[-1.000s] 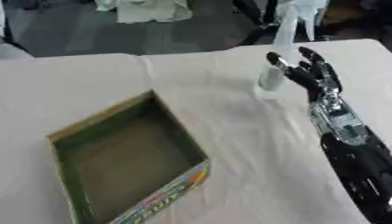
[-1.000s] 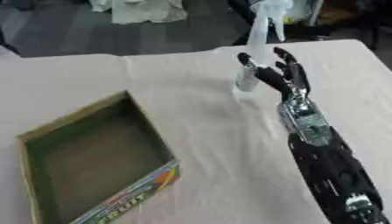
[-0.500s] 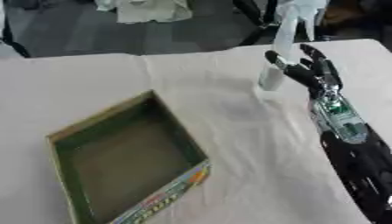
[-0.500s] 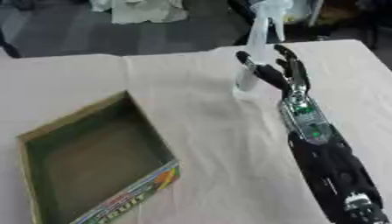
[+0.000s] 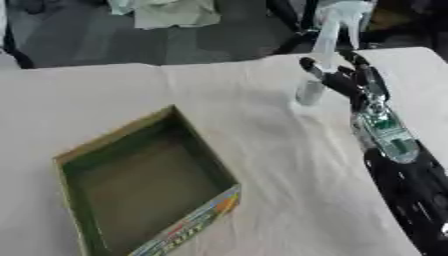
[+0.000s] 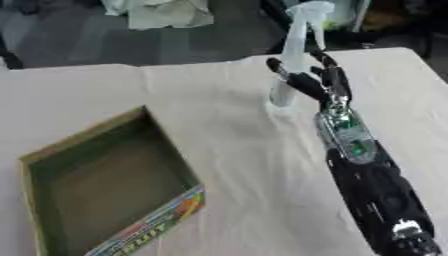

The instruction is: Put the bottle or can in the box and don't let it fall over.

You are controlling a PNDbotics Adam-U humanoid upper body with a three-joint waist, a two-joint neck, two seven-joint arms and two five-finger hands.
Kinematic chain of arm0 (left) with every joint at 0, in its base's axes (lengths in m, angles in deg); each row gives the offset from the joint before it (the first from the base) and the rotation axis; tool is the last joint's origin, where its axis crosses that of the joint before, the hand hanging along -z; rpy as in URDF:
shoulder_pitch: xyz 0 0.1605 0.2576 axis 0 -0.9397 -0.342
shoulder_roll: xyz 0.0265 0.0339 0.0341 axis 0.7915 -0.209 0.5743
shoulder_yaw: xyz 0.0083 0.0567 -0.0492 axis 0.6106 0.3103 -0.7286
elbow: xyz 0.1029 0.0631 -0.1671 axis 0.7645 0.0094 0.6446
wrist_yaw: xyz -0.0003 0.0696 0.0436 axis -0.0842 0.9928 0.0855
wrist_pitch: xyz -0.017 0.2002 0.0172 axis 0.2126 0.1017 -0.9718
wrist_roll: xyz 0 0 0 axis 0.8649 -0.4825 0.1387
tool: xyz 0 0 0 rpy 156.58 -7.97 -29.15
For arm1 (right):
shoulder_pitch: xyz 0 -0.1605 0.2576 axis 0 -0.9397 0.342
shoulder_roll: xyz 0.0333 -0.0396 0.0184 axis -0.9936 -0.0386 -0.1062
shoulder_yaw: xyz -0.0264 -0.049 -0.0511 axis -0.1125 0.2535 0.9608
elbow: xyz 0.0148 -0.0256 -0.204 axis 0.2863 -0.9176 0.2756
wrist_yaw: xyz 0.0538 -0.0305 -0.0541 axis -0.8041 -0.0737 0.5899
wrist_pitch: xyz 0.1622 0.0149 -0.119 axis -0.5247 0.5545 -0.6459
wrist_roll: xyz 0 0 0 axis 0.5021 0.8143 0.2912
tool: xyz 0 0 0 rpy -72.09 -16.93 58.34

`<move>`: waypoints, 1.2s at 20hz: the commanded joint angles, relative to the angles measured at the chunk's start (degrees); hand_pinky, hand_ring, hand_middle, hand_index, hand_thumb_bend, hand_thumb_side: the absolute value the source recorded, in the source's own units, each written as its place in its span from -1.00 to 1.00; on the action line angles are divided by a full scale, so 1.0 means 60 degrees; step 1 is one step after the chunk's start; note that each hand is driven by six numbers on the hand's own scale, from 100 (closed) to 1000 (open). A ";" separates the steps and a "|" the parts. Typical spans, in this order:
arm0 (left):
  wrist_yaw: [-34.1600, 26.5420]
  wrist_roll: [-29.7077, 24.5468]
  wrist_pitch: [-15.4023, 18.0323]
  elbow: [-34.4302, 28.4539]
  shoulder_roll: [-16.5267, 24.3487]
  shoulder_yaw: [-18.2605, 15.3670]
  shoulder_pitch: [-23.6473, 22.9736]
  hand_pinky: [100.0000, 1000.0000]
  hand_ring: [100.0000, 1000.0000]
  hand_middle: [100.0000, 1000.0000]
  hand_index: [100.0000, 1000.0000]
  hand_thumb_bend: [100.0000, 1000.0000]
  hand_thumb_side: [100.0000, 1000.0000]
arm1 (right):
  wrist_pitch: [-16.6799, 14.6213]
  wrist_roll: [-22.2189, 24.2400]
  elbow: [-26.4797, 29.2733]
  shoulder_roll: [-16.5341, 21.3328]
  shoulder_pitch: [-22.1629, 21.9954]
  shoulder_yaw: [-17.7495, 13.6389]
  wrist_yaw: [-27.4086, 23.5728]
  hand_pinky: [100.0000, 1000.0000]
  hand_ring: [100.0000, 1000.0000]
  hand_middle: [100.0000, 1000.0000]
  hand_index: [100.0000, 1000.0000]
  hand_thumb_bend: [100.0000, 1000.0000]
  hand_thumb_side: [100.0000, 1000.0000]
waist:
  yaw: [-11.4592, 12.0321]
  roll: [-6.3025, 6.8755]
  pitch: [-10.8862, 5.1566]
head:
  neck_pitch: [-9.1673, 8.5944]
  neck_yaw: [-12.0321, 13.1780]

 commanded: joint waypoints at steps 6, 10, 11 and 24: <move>-0.0005 -0.0040 0.0005 -0.0105 0.0173 -0.0047 0.0088 0.53 0.51 0.41 0.51 0.12 0.48 | 0.0040 -0.0064 0.0128 0.0019 0.0299 -0.0001 -0.0095 0.34 0.90 1.00 0.78 0.49 -0.61 | 0.0019 0.0008 -0.0098 | -0.0132 -0.0034; -0.0014 -0.0042 0.0006 -0.0105 0.0173 -0.0046 0.0088 0.53 0.51 0.41 0.51 0.12 0.48 | 0.0014 -0.0109 0.0094 -0.0002 0.0356 0.0011 -0.0101 0.34 0.90 1.00 0.78 0.49 -0.61 | 0.0020 0.0011 -0.0086 | -0.0146 -0.0041; -0.0015 -0.0045 0.0005 -0.0104 0.0170 -0.0045 0.0089 0.53 0.51 0.41 0.51 0.12 0.48 | 0.0007 -0.0105 0.0092 -0.0009 0.0370 0.0018 -0.0102 0.34 0.91 1.00 0.78 0.49 -0.61 | 0.0019 0.0012 -0.0084 | -0.0152 -0.0043; -0.0011 -0.0047 0.0008 -0.0101 0.0167 -0.0046 0.0077 0.53 0.51 0.41 0.51 0.11 0.48 | 0.0142 -0.0206 0.0130 0.0000 0.0418 0.0036 0.0210 0.34 0.91 0.98 0.77 0.49 -0.67 | 0.0014 0.0017 -0.0086 | -0.0138 -0.0050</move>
